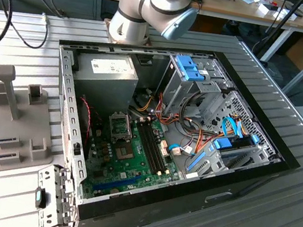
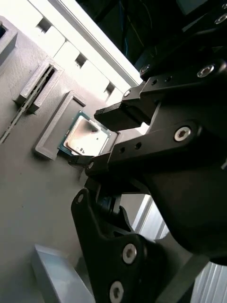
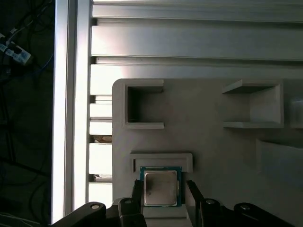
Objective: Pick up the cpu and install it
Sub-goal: 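Pick up the cpu and move it towards the insertion slot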
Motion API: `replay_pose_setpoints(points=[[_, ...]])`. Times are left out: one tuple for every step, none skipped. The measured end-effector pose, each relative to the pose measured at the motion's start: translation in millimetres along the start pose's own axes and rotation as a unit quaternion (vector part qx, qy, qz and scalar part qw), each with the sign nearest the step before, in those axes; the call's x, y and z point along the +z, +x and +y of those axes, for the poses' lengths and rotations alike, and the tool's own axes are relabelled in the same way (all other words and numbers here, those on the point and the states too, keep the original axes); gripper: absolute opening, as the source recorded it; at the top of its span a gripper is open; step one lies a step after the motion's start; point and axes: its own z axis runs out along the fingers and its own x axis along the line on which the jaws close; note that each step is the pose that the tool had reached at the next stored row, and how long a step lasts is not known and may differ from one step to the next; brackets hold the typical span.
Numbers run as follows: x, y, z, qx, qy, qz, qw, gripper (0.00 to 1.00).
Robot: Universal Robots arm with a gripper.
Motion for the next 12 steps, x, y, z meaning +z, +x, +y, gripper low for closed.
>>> replay_pose_setpoints(points=[[1.1,0.1,-0.1,-0.001,0.0,0.0,1.0,0.48],[2.5,0.2,0.0,-0.002,0.0,0.0001,1.0,0.48],[3.3,0.2,0.0,-0.003,0.0,0.0001,0.99999,0.48],[4.4,0.3,0.0,-0.005,-0.0001,0.0001,0.99999,0.48],[5.0,0.3,-0.1,-0.006,-0.0001,0.0002,0.99998,0.48],[5.7,0.3,-0.1,-0.007,-0.0001,0.0002,0.99998,0.48],[6.5,0.4,-0.1,-0.008,-0.0001,0.0002,0.99996,0.48],[7.2,0.4,-0.1,-0.01,-0.0002,0.0002,0.99995,0.48],[7.8,0.6,-0.1,-0.011,-0.0002,0.0002,0.99994,0.48],[8.4,1.1,-0.1,-0.012,-0.0002,0.0003,0.99993,0.48],[8.9,1.6,0.0,-0.012,-0.0002,0.0002,0.99993,0.48],[9.1,2.2,0.0,-0.012,-0.0002,0.0002,0.99993,0.48]])
